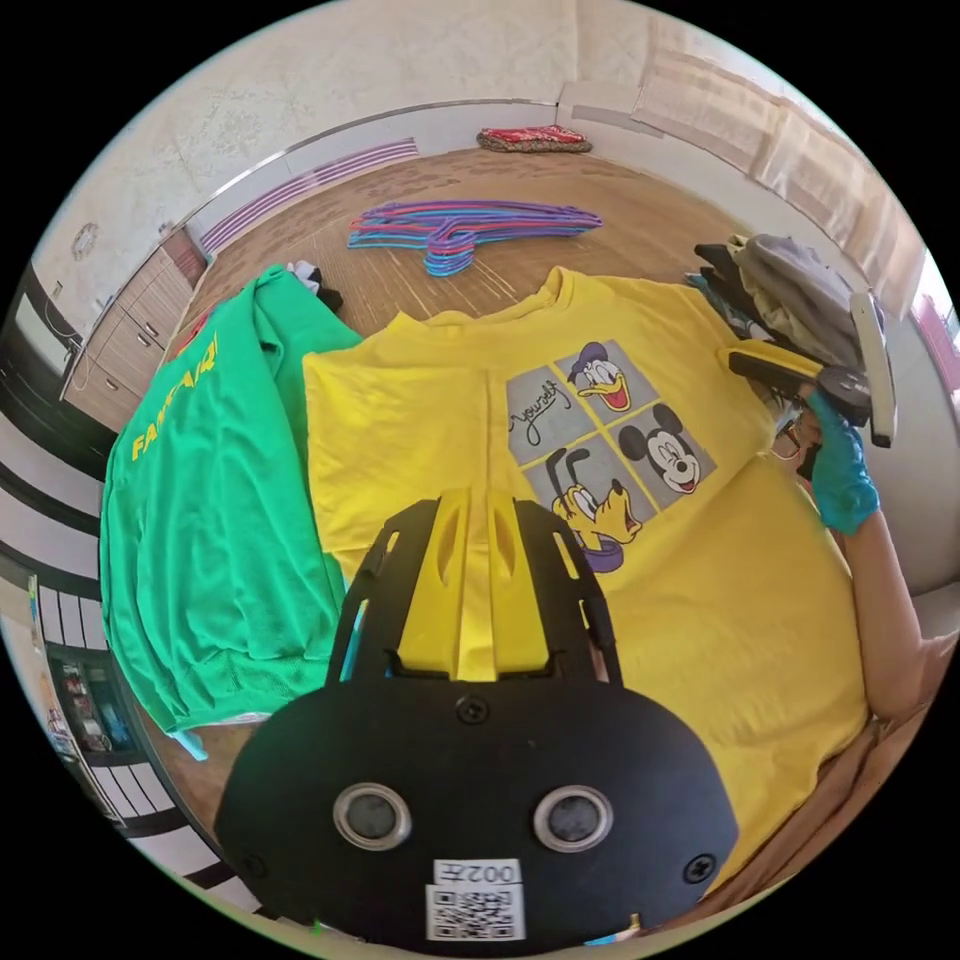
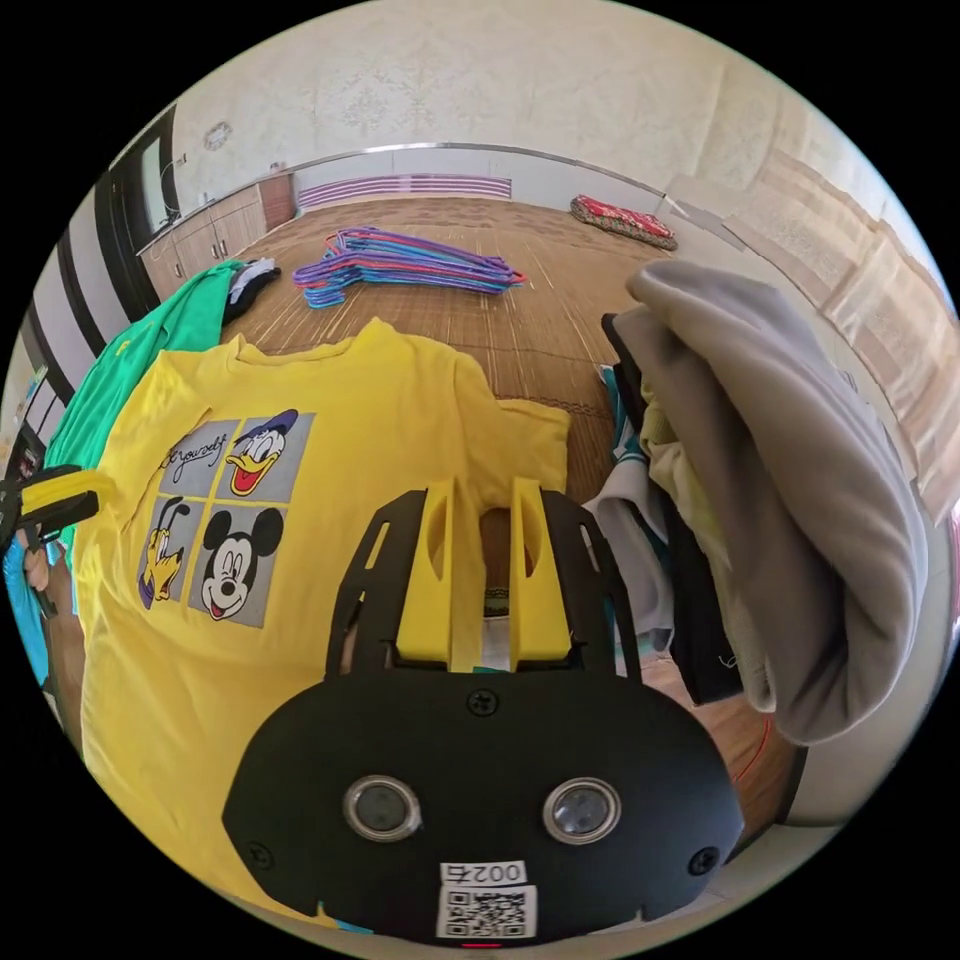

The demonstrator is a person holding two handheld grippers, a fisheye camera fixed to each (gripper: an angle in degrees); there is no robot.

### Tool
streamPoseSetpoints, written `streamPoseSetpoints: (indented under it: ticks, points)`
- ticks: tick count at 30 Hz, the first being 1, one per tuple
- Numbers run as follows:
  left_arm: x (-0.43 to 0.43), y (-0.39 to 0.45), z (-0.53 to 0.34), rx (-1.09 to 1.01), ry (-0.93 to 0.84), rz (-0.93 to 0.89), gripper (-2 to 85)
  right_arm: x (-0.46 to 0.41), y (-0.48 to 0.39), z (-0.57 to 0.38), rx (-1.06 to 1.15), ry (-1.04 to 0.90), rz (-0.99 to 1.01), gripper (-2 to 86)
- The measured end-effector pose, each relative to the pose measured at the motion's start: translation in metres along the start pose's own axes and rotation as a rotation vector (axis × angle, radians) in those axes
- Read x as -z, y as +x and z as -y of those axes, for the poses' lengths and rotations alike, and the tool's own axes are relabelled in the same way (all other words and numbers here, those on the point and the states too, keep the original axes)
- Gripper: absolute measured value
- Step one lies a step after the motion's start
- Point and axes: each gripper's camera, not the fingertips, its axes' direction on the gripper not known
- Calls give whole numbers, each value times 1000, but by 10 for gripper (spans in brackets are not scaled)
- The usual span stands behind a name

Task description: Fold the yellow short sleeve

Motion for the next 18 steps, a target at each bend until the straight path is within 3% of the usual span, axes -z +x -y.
streamPoseSetpoints:
  ticks: [6, 13, 18]
  points:
    - [14, 36, 46, -75, 41, -45, -12, 7, 20, -23, -47, 70, -129, 86]
    - [12, 90, 102, -202, 53, -110, -12, -18, 37, -40, -71, 12, -58, 91]
    - [12, 121, 137, -273, 77, -138, -11, -22, 38, -52, -41, 24, -37, 45]
